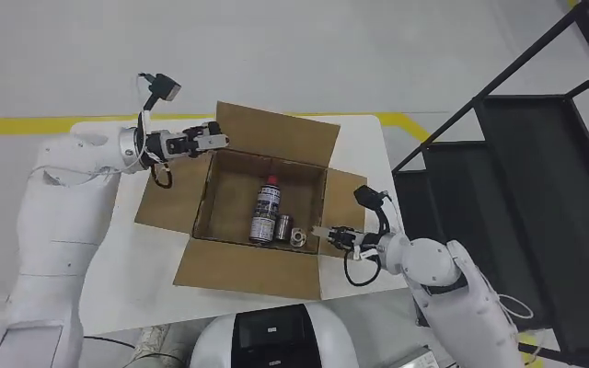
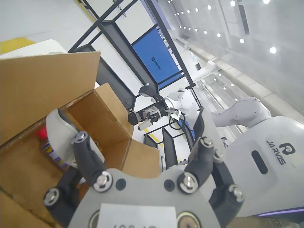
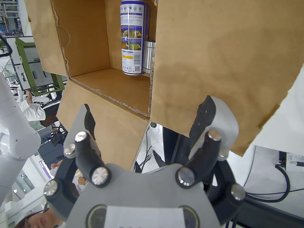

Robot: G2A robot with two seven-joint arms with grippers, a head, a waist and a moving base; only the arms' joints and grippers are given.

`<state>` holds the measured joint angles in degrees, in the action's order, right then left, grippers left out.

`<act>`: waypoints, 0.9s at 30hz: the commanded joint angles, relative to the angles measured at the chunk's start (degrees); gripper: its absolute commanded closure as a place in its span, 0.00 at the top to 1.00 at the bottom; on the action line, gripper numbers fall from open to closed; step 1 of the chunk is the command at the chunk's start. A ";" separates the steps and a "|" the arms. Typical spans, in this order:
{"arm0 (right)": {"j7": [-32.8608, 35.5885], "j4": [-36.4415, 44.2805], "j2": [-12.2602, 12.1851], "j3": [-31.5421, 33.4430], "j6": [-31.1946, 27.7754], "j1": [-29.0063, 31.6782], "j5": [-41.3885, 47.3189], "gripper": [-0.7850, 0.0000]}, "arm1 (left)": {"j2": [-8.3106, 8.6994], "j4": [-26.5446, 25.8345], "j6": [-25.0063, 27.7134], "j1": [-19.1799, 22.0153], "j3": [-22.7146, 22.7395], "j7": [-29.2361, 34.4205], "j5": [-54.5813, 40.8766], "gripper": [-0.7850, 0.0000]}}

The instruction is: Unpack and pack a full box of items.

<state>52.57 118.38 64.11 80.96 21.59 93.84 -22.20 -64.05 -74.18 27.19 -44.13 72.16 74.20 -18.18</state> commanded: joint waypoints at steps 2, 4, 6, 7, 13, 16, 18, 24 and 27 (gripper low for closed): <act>-0.24 -0.87 -0.02 -0.50 0.17 -0.89 0.09 1.00 | 1.38 -2.53 -2.50 -2.39 4.33 2.77 0.57 1.00; -0.61 -0.80 -0.09 -0.41 -0.10 -1.57 -0.36 1.00 | 2.13 -3.22 -4.25 -3.32 6.36 5.15 0.90 1.00; -2.15 0.00 -0.05 0.16 -1.12 -2.43 0.70 1.00 | 2.73 -3.31 -6.14 -4.23 8.07 7.44 -0.27 1.00; -3.18 0.39 -0.07 0.46 -1.91 -2.91 0.52 1.00 | 3.03 -3.13 -7.36 -4.59 8.76 9.11 -0.96 1.00; -7.48 2.32 -0.02 -0.49 -8.81 -6.94 -0.74 1.00 | 5.09 -3.29 -11.68 -6.35 11.16 13.80 -1.36 1.00; -11.47 2.54 0.37 -2.45 -12.35 -8.82 1.01 1.00 | 6.61 -3.12 -12.02 -7.41 11.82 13.80 -2.12 1.00; -14.30 2.43 0.72 -4.36 -15.46 -10.06 2.85 1.00 | 7.82 -3.37 -10.99 -8.50 11.07 13.80 -3.41 1.00; -21.98 0.53 1.74 -8.36 -23.27 -12.80 9.06 1.00 | 11.55 -2.94 -10.89 -11.43 9.55 13.80 -4.66 1.00; -23.50 -0.05 1.98 -9.21 -25.02 -13.13 10.94 1.00 | 13.04 -1.15 -9.98 -12.47 10.59 12.89 -3.93 1.00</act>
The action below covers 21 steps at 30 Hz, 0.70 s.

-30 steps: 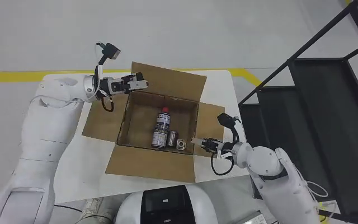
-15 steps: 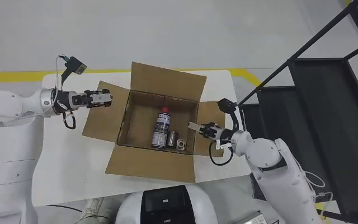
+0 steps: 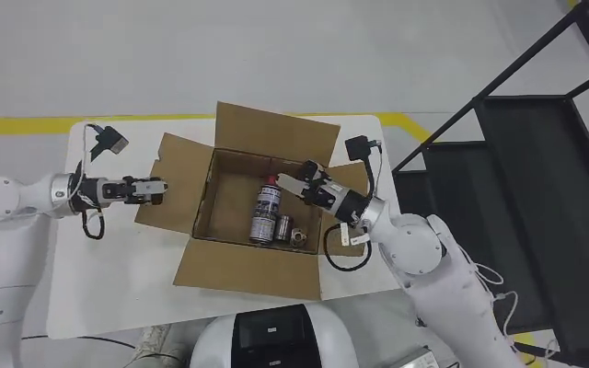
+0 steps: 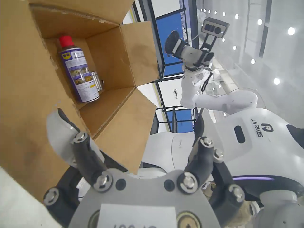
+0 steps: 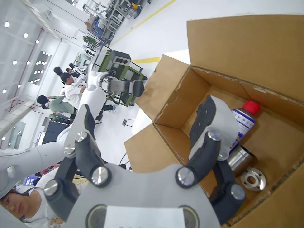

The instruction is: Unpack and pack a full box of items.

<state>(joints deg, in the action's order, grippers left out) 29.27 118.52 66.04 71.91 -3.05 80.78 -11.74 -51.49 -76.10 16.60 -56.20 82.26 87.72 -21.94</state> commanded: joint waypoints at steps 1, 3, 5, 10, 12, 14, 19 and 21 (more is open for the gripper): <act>-0.21 -0.29 0.06 -0.31 -0.67 -0.13 0.68 1.00 | 0.88 1.41 1.31 -0.72 0.98 -1.33 -0.59 1.00; 0.15 -0.24 0.08 -0.59 -1.43 -0.17 0.94 1.00 | 1.78 2.48 2.97 -1.06 2.21 -2.99 0.00 1.00; 0.47 -0.26 0.08 -0.73 -2.29 -0.08 1.57 1.00 | 2.63 3.64 4.54 -1.24 3.75 -4.56 -0.29 1.00; -0.33 -1.82 0.17 -0.53 -4.65 0.34 4.72 1.00 | 4.50 6.67 6.54 -1.74 4.76 -6.57 3.05 1.00; -1.19 -2.47 0.27 -0.49 -5.14 0.67 6.46 1.00 | 4.71 8.61 7.45 -1.40 3.52 -7.48 4.28 1.00; -2.62 -2.97 0.39 -0.28 -6.06 0.98 8.51 1.00 | 4.56 9.65 8.64 -1.11 1.26 -8.67 3.68 1.00; -3.20 -3.28 0.44 -0.08 -6.19 1.25 9.74 1.00 | 3.87 11.58 12.96 0.48 -4.77 -12.98 0.70 1.00; -3.20 -3.28 0.44 -0.08 -6.19 1.25 9.74 1.00 | 3.66 11.70 14.10 1.19 -7.27 -14.12 -0.91 1.00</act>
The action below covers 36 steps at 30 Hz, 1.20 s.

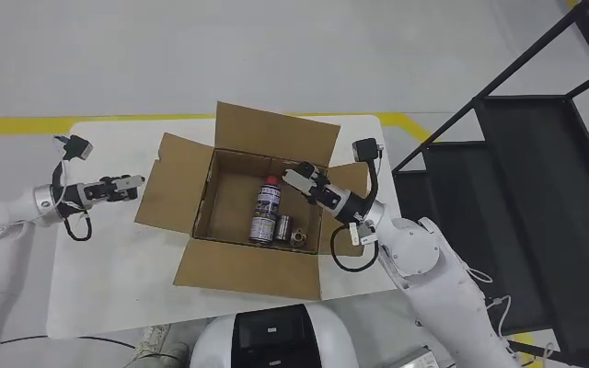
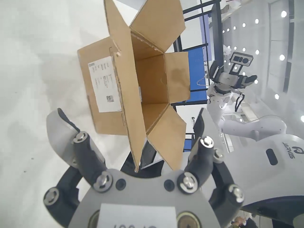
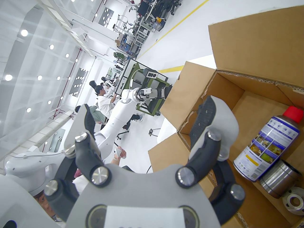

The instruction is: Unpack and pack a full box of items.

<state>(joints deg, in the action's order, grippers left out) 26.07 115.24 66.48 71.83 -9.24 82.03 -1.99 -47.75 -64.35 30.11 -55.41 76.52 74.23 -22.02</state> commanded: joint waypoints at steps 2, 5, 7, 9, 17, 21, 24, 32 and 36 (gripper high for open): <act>0.01 0.01 0.00 0.00 0.00 0.00 -0.01 1.00 | -0.14 0.17 1.12 1.21 -3.92 -1.16 -1.99 1.00; 0.01 0.01 0.00 0.00 0.00 0.00 -0.01 1.00 | 0.02 0.62 1.64 2.96 -7.08 -1.67 -2.60 1.00; 0.01 0.01 0.00 0.00 0.00 0.00 -0.01 1.00 | 0.25 1.31 1.80 4.43 -8.97 -1.83 -2.13 0.92; 0.01 0.01 0.00 0.00 0.00 0.00 -0.01 1.00 | 0.51 2.07 2.39 5.95 -10.71 -2.42 -1.24 0.46; 0.01 0.01 0.00 0.00 0.00 0.00 -0.01 1.00 | 1.57 5.92 5.05 10.29 -16.47 -5.09 -1.36 0.00; 0.01 0.01 0.00 0.00 0.00 0.00 -0.01 1.00 | 2.07 7.63 7.01 11.11 -18.03 -7.05 -3.13 0.00; 0.01 0.01 0.00 0.00 0.00 0.00 -0.01 1.00 | 2.45 8.35 7.83 11.28 -19.25 -7.87 -3.90 0.00; 0.01 0.01 0.00 0.00 0.00 0.00 -0.01 1.00 | 3.29 9.43 10.76 11.50 -21.46 -10.80 -6.19 0.00; 0.01 0.01 0.00 0.00 0.00 0.00 -0.01 1.00 | 4.76 8.84 12.38 9.64 -20.08 -12.42 -7.15 0.00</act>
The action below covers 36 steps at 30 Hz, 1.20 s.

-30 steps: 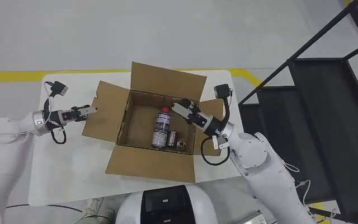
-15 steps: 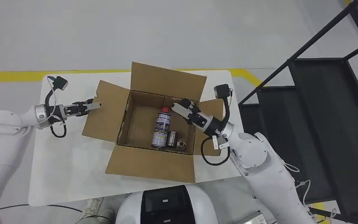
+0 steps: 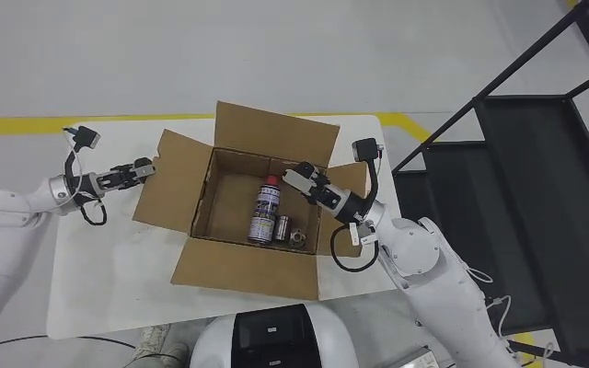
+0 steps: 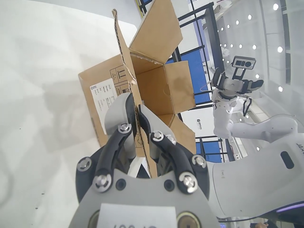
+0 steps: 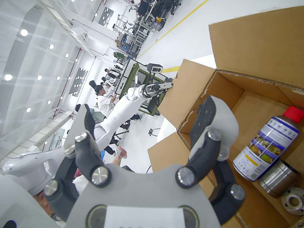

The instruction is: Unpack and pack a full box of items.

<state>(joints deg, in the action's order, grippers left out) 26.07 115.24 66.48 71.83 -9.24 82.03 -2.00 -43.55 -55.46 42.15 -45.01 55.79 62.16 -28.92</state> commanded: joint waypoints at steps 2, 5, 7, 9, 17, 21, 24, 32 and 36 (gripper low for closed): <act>0.00 0.00 0.00 0.00 0.00 0.00 0.00 1.00 | 1.64 -0.61 1.11 -2.38 2.04 -1.13 -0.37 0.00; 0.00 0.00 0.00 0.00 0.00 0.00 0.00 1.00 | 3.39 -1.96 2.28 -5.88 4.95 -2.30 -1.55 0.00; 0.00 0.00 0.00 0.00 0.00 0.00 0.00 1.00 | 4.51 -3.66 2.75 -8.76 7.01 -2.77 -2.59 0.00; 0.00 0.00 0.00 0.00 0.00 0.00 0.00 1.00 | 5.57 -5.45 2.90 -11.53 9.11 -2.93 -3.10 0.00; 0.00 0.00 0.00 0.00 0.00 0.00 0.00 1.00 | 6.24 -9.03 2.62 -13.59 11.12 -3.01 -1.08 1.00; 0.00 0.00 0.00 0.00 0.00 0.00 0.00 1.00 | 4.39 -7.26 3.26 -10.04 7.75 -4.87 0.27 1.00; 0.00 0.00 0.00 0.00 0.00 0.00 0.00 1.00 | 2.71 -4.57 4.16 -6.83 4.91 -5.49 0.31 1.00; 0.00 0.00 0.00 0.00 0.00 0.00 0.00 1.00 | -2.03 0.77 5.65 0.68 -3.32 -5.68 -1.58 1.00; 0.00 0.00 0.00 0.00 0.00 0.00 0.00 1.00 | -3.94 4.16 6.20 3.77 -6.54 -6.23 -1.45 1.00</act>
<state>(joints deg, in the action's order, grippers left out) 26.07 115.24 66.48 71.83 -9.24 82.03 -2.00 -47.00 -52.33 48.20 -42.05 50.15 56.10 -30.51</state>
